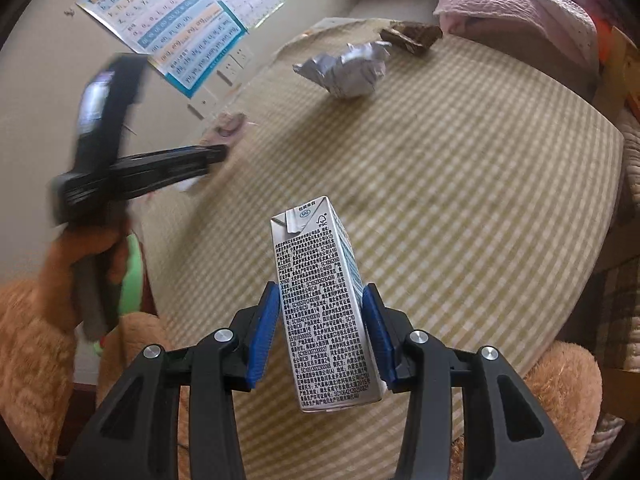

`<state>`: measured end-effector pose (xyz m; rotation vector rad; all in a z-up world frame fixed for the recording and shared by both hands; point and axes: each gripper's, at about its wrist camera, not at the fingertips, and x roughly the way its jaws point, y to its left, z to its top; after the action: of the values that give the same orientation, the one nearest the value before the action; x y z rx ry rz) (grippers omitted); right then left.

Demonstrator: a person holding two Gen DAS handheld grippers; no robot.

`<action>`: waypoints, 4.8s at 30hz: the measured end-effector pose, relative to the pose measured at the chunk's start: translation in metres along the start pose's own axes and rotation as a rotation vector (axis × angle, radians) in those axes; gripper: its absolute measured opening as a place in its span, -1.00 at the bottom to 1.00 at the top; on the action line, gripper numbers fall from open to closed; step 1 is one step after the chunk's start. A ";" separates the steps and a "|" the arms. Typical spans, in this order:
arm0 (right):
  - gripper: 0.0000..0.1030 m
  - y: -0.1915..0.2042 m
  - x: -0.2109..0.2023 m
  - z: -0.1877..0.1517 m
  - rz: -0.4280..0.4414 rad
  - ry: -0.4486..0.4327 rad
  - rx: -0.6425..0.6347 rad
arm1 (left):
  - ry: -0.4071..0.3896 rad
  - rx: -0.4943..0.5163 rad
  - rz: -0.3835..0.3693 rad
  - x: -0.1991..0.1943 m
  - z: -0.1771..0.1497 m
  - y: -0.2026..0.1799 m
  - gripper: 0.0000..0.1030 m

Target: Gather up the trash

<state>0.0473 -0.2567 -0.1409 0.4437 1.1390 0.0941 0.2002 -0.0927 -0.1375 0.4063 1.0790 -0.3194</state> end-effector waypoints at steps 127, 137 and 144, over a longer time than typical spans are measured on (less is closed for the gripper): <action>0.34 0.111 0.064 -0.061 -0.149 0.203 -0.163 | -0.173 -0.600 -0.058 -0.127 -0.180 0.131 -0.15; 0.34 0.181 0.006 -0.013 -0.060 0.009 -0.246 | -0.198 -0.642 0.064 -0.138 -0.197 0.178 -0.11; 0.34 0.259 0.002 0.008 0.028 -0.090 -0.359 | -0.174 -0.707 0.135 -0.135 -0.222 0.221 -0.11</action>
<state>0.0944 -0.0230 -0.0400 0.1428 1.0017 0.2958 0.0653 0.2137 -0.0721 -0.1796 0.9188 0.1529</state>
